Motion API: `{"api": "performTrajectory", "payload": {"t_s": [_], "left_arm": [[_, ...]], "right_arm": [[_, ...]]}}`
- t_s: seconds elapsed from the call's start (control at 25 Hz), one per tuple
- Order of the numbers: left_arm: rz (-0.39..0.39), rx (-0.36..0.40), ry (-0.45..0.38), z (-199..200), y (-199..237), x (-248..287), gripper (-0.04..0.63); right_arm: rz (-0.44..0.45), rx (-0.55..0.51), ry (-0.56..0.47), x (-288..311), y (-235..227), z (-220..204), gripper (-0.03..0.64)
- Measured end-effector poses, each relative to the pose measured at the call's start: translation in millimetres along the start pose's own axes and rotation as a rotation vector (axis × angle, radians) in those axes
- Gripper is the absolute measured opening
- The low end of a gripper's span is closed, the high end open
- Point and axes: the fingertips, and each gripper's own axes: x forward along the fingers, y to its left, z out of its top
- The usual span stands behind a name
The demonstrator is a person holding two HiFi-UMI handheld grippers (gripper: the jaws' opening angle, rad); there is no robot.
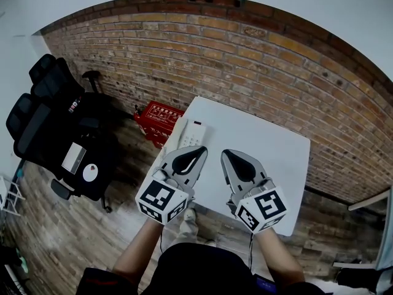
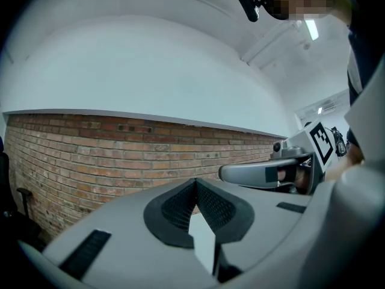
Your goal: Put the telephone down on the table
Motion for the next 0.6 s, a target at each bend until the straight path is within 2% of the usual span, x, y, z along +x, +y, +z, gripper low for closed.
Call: {"api": "performTrajectory", "payload": {"t_s": [0.6], "left_arm": [[0.048, 0.011, 0.020, -5.4, -32.4, -32.9, 0.009]], "right_arm": [[0.027, 0.014, -0.008, -34.7, 20.2, -4.7, 0.012]]}}
